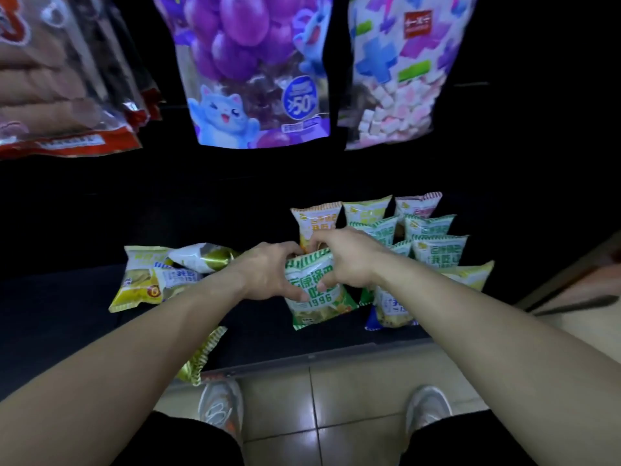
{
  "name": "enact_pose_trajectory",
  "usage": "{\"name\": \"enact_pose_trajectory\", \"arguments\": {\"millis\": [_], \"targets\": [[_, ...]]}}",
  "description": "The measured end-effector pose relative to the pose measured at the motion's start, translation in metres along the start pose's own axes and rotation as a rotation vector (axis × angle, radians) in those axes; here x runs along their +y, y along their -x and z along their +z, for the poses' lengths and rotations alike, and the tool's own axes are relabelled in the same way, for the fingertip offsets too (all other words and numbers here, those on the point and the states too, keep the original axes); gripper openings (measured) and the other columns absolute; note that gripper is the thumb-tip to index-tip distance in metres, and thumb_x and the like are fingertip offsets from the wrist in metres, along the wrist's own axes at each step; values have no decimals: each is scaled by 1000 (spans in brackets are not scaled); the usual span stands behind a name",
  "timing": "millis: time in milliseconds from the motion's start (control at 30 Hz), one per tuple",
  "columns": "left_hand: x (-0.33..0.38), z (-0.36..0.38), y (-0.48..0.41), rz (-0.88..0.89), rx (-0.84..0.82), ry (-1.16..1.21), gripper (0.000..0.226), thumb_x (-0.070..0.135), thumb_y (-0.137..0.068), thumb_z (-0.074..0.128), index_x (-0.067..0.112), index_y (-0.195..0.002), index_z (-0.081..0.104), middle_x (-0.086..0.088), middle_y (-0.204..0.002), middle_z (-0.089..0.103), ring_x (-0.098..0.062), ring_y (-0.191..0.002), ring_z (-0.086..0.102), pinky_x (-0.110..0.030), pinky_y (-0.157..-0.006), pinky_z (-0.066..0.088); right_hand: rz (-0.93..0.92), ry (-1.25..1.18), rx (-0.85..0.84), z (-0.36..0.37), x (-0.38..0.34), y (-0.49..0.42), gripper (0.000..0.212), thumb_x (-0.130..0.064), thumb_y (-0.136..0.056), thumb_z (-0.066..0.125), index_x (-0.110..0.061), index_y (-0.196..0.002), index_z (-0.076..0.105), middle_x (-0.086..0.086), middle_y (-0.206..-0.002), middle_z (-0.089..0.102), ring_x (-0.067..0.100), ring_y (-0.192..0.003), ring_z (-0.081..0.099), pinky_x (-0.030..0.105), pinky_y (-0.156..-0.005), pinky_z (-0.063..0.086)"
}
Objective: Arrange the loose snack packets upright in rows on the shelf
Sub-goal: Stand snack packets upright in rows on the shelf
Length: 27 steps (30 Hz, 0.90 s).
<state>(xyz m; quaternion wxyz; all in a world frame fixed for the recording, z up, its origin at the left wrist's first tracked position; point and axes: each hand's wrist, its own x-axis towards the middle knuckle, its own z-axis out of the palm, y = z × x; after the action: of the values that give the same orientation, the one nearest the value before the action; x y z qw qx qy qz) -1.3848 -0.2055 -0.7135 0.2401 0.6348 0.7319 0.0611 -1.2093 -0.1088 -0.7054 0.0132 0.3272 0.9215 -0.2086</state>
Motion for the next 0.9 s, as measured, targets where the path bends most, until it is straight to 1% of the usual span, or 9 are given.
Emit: {"name": "enact_pose_trajectory", "arguments": {"millis": [33, 100, 167, 233, 367, 467, 567, 733, 900], "targets": [[3, 1, -5, 2, 15, -13, 93, 67, -53, 80, 33, -132, 47, 7, -114, 60, -14, -98, 56, -36, -83, 51, 21, -25, 0, 0, 6, 1, 70, -49, -61, 89, -43, -118, 48, -3, -117, 56, 23, -99, 56, 41, -80, 51], [8, 4, -18, -8, 58, -45, 91, 70, -51, 78, 34, -130, 49, 9, -109, 62, -12, -93, 58, -35, -80, 53, 55, -84, 20, -4, 23, 3, 77, -50, -63, 88, -40, -129, 48, 0, -133, 53, 24, -113, 55, 43, -91, 50], [12, 9, -31, -39, 82, -89, 91, 70, -51, 77, 35, -130, 48, 10, -108, 63, -11, -89, 59, -34, -76, 53, 82, -133, 58, -10, 43, 6, 84, -55, -70, 82, -35, -141, 42, 0, -139, 50, 21, -117, 53, 39, -92, 48], [12, 15, -45, -70, 89, -133, 92, 70, -53, 77, 36, -132, 46, 11, -107, 63, -12, -89, 59, -33, -73, 53, 138, -128, 98, -16, 68, 11, 79, -58, -78, 74, -30, -144, 41, 0, -138, 50, 20, -114, 54, 35, -87, 46], [11, 26, -76, -143, 110, -180, 94, 68, -57, 77, 35, -137, 42, 5, -113, 62, -17, -94, 59, -32, -67, 50, 279, -99, 131, -20, 125, 23, 67, -54, -86, 68, -23, -141, 45, 3, -138, 50, 23, -113, 54, 37, -88, 46], [10, 38, -102, -202, 108, -174, 95, 65, -61, 79, 33, -141, 39, 0, -122, 60, -21, -99, 60, -33, -70, 52, 367, -114, 147, -16, 160, 32, 63, -51, -87, 68, -20, -138, 49, 5, -134, 51, 23, -109, 55, 35, -84, 45], [12, 51, -127, -269, 80, -145, 93, 58, -65, 81, 29, -143, 38, -4, -127, 57, -23, -105, 59, -35, -74, 53, 429, -83, 124, -5, 183, 36, 58, -49, -90, 66, -23, -138, 48, 4, -133, 52, 24, -108, 57, 40, -85, 48], [16, 70, -157, -324, 58, -300, 81, 52, -73, 78, 20, -133, 34, -7, -115, 61, -26, -102, 60, -39, -77, 48, 449, -53, 76, 4, 192, 29, 57, -50, -90, 65, -27, -139, 46, 3, -139, 48, 25, -113, 56, 41, -88, 49], [3, 72, -175, -299, 7, -244, 78, 48, -74, 79, 22, -132, 33, -7, -119, 60, -27, -106, 57, -43, -83, 49, 400, 1, 0, 5, 181, 22, 57, -52, -89, 63, -27, -137, 47, 1, -138, 48, 23, -117, 54, 45, -91, 50]]}}
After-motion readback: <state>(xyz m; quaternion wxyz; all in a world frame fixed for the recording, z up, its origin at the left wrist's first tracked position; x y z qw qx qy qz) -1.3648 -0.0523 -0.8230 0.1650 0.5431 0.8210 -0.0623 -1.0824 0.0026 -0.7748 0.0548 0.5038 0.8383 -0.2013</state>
